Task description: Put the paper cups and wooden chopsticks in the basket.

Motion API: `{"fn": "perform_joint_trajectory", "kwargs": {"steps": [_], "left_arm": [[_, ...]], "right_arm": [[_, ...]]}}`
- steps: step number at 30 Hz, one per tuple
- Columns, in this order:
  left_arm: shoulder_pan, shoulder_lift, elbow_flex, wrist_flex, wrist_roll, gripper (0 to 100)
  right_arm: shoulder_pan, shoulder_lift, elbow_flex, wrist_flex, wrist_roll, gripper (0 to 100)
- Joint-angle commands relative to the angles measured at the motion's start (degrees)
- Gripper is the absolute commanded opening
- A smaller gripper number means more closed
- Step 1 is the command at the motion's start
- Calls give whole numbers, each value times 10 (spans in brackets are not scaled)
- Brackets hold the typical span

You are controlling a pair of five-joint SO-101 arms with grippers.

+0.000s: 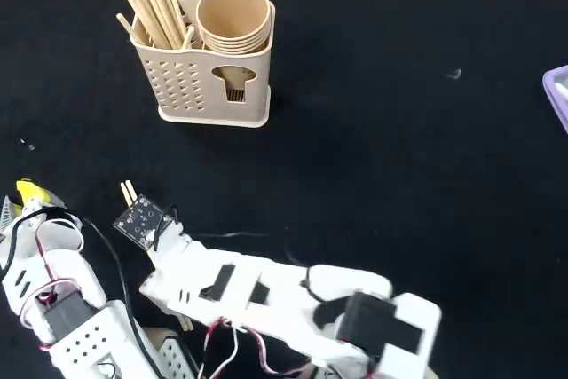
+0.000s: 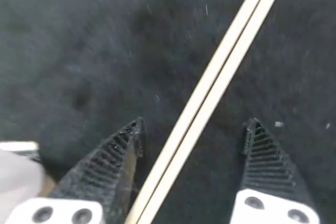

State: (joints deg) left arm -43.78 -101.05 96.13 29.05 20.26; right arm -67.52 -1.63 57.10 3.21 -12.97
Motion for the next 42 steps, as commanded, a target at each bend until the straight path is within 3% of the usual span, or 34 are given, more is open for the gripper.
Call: {"fn": "perform_joint_trajectory", "kwargs": {"steps": [1, 7, 15, 22, 27, 30, 36, 42], "left_arm": [[-9, -8, -9, -8, 6, 105], [-9, -8, -9, -8, 9, 105], [-7, -8, -9, -11, 9, 105], [-4, -8, -9, -11, 9, 105], [-4, -8, -7, -11, 9, 105], [-4, -8, -7, -11, 9, 105], [-8, -8, -9, -11, 9, 105], [-8, -8, -9, -11, 9, 105]], "right_arm": [[8, 21, -91, 92, -6, 253], [9, 77, -189, 222, -1, 8], [85, 95, -267, 343, -1, 11], [167, -15, -288, 462, 0, 11], [181, -51, -266, 478, 0, 11], [111, -44, -253, 459, 19, 55], [21, -7, -247, 437, 32, 285], [6, 76, -255, 366, 31, 297]]}}
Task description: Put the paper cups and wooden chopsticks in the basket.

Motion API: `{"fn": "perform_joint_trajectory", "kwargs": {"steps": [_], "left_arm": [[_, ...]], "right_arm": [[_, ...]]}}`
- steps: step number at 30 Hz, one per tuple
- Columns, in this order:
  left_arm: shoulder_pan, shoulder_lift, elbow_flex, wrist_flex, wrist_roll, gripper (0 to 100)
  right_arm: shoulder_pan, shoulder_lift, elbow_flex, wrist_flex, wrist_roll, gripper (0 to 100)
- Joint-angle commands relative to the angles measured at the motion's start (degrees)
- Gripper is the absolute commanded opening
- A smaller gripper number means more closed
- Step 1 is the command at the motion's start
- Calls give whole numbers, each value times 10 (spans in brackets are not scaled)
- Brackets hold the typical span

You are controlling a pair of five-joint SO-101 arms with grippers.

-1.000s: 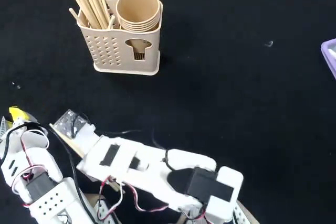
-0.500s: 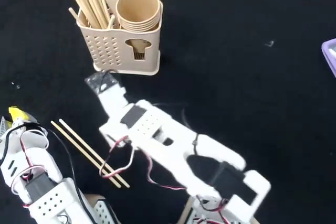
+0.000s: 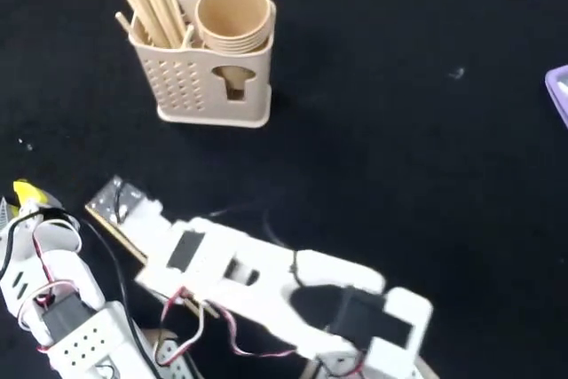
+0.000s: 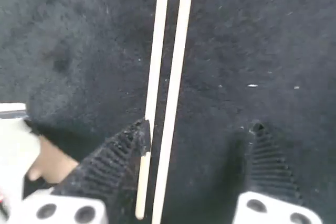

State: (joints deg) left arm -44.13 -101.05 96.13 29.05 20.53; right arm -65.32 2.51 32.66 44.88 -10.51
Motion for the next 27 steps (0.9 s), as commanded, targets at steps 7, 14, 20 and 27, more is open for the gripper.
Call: {"fn": "perform_joint_trajectory", "kwargs": {"steps": [7, 14, 20, 27], "left_arm": [[-6, -9, -9, -11, 6, 105], [-6, -9, -9, -11, 6, 105], [-6, -9, -9, -11, 6, 105], [-6, -9, -9, -11, 6, 105]], "right_arm": [[-14, 116, -72, -32, 6, 297], [-5, 134, -103, 4, 7, 89], [-3, 122, -101, 7, 7, 13], [73, 57, -101, 61, 7, 10]]}}
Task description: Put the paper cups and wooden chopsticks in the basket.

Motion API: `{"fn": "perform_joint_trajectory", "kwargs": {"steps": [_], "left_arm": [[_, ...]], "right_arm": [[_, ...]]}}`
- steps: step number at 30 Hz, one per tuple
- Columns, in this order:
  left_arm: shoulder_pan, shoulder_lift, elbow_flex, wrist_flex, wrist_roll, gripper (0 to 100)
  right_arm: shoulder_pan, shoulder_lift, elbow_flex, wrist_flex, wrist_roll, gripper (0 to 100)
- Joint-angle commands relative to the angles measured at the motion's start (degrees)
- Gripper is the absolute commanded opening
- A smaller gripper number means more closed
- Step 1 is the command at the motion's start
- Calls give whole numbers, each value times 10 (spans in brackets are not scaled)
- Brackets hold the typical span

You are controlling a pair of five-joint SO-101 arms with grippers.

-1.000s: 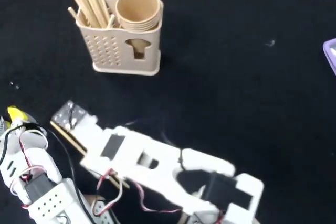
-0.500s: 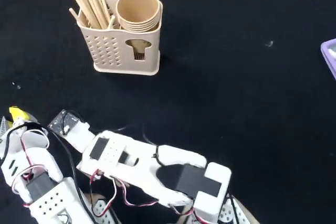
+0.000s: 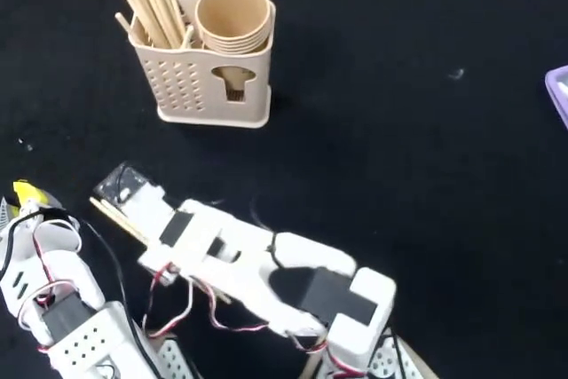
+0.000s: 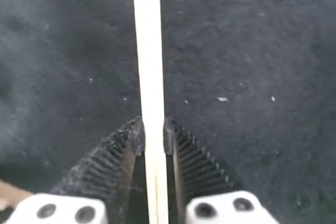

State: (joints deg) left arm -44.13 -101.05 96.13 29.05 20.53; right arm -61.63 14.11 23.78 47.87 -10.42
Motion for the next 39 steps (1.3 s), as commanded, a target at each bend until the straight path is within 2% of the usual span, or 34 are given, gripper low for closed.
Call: {"fn": "perform_joint_trajectory", "kwargs": {"steps": [1, 7, 14, 17, 20, 24, 29, 35, 39], "left_arm": [[-6, -9, -9, -10, 6, 105], [-1, -9, -9, -9, 6, 105], [0, -9, -6, -11, 6, 105], [0, -9, -5, -11, 6, 105], [0, -9, -5, -11, 6, 105], [0, -9, -6, -11, 6, 105], [0, -9, -6, -11, 6, 105], [0, -9, -6, -11, 6, 105], [0, -9, -6, -11, 6, 105]], "right_arm": [[49, -73, -11, 40, 6, 10], [92, -94, 1, 60, 6, 10], [76, -73, -2, 59, 14, 13], [66, -77, 0, 62, 47, 72], [40, -88, -1, 62, 47, 135], [14, -102, -2, 55, 50, 116], [15, -80, 15, -8, 50, 123], [15, -15, -19, -5, 69, 256], [13, 7, -36, 7, 84, 238]]}}
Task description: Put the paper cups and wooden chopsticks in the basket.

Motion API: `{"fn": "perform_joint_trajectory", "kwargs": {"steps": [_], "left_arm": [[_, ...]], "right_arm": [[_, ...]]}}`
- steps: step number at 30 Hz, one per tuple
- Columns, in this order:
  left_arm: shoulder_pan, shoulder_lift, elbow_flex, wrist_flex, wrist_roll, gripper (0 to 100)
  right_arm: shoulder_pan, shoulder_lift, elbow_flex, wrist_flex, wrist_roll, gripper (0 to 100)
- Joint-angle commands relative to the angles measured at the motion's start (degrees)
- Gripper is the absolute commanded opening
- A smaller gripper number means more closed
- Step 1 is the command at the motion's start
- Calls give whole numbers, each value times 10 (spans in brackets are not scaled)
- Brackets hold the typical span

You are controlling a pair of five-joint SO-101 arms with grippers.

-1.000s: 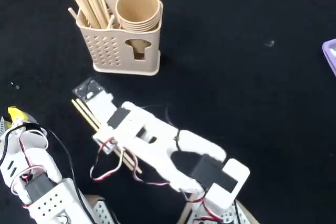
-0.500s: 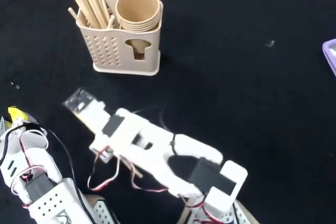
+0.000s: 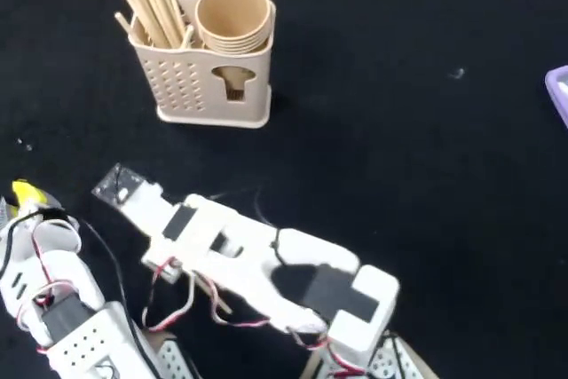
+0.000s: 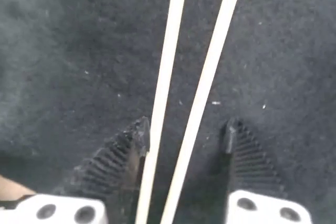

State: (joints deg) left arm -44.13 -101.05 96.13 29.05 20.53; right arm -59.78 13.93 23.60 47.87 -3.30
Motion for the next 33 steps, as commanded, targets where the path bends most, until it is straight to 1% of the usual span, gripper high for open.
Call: {"fn": "perform_joint_trajectory", "kwargs": {"steps": [1, 3, 6, 7, 8, 10, 17, 22, 23, 25, 29, 33], "left_arm": [[0, -9, -6, -11, 6, 105], [0, -9, -6, -11, 6, 105], [0, -9, -6, -11, 6, 105], [0, -9, -6, -11, 6, 105], [0, -9, -6, -11, 6, 105], [0, -9, -6, -11, 6, 105], [6, -9, -6, -11, 5, 105], [18, -9, -4, -11, 3, 105], [18, -9, -4, -11, 3, 105], [18, -9, -4, -11, 3, 105], [17, -9, -4, -11, 3, 105], [15, -9, -4, -11, 3, 105]], "right_arm": [[-5, 12, -34, 4, 12, 222], [-7, 19, -36, 4, 12, 168], [-7, 22, -36, 4, 11, 16], [-7, 21, -36, 4, 11, 9], [-8, 21, -36, 5, 11, 30], [-8, 21, -36, 4, 11, 10], [-8, 26, -44, 9, 15, 27], [-8, 26, -47, 30, 16, 183], [-11, 26, -47, 32, 16, 191], [-14, 27, -45, 30, 16, 167], [-22, 44, -53, 34, 16, 87], [-20, 65, -88, 74, 16, 12]]}}
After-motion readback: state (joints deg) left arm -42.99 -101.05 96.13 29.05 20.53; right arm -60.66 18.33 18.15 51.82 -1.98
